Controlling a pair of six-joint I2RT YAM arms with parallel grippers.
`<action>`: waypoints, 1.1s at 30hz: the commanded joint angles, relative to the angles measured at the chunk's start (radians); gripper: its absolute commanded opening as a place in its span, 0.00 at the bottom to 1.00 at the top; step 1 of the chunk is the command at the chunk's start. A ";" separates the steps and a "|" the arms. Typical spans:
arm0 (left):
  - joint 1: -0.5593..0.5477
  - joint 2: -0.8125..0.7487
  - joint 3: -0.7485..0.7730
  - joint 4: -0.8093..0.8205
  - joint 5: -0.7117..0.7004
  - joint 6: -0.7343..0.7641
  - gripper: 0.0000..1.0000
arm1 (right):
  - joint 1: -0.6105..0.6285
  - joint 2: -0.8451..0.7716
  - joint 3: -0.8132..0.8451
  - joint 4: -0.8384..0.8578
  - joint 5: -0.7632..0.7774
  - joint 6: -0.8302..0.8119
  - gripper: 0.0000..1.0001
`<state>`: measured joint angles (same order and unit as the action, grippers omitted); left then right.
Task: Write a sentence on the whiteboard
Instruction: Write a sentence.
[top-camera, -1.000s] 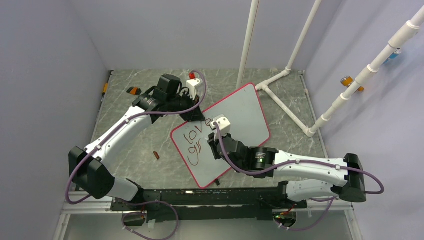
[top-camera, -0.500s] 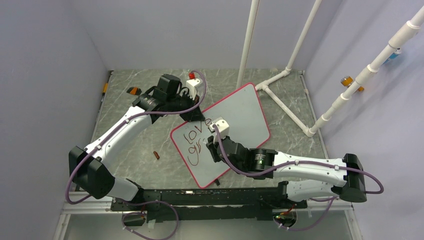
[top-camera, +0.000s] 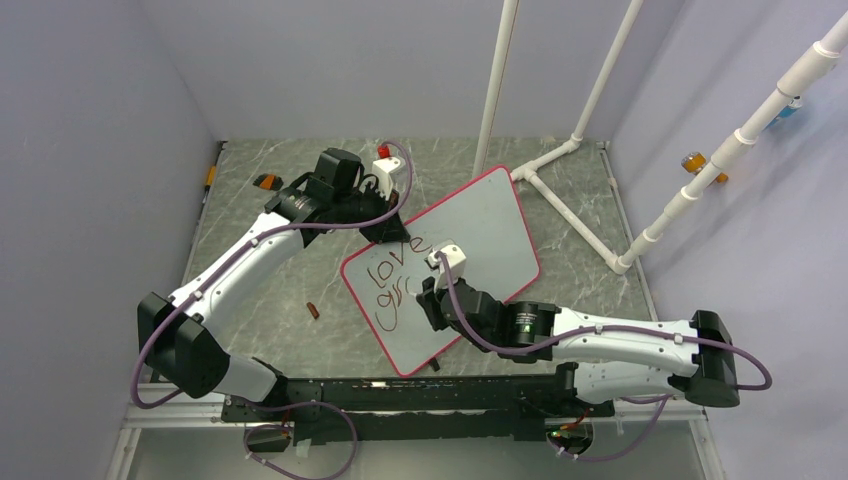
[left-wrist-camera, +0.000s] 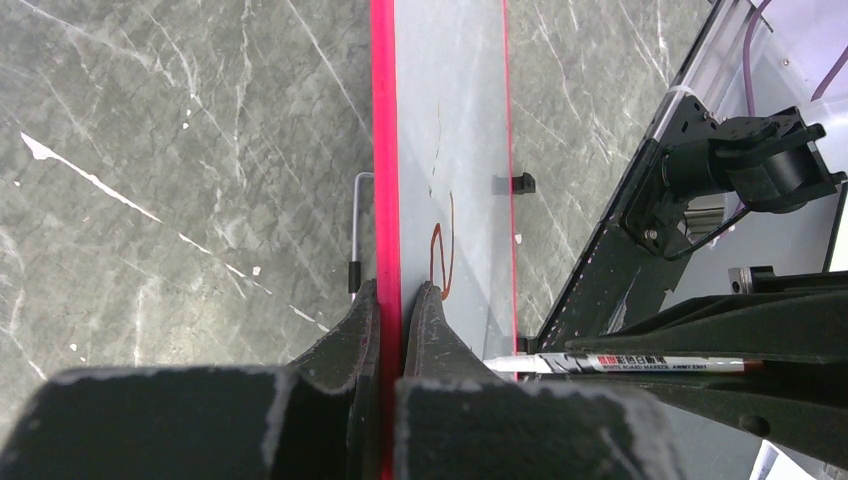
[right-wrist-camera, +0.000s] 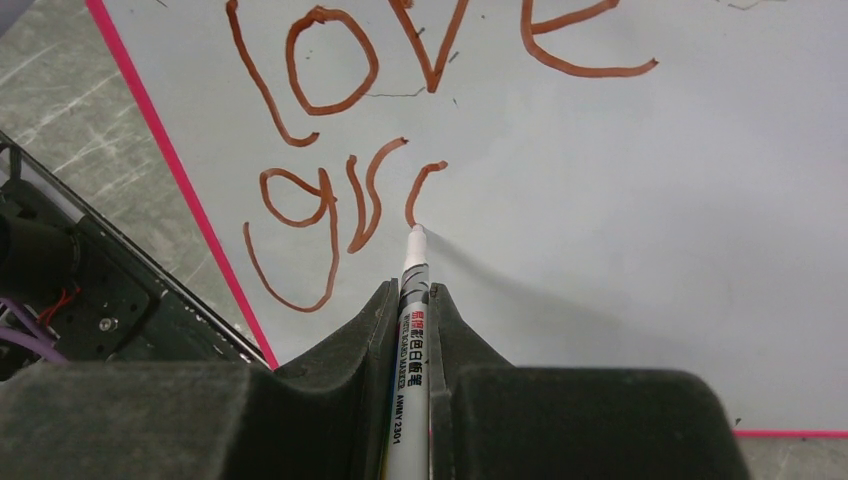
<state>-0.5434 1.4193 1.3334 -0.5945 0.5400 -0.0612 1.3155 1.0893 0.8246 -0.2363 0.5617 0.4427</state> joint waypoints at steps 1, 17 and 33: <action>0.008 -0.010 -0.002 0.047 -0.222 0.169 0.00 | -0.003 -0.017 -0.015 -0.049 0.058 0.029 0.00; 0.007 -0.009 -0.002 0.045 -0.216 0.169 0.00 | -0.005 0.046 0.119 -0.036 0.140 -0.074 0.00; 0.007 -0.016 -0.002 0.046 -0.210 0.168 0.00 | -0.004 0.055 0.144 0.012 0.069 -0.108 0.00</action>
<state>-0.5438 1.4193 1.3334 -0.5945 0.5407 -0.0639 1.3159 1.1587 0.9360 -0.2790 0.6563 0.3466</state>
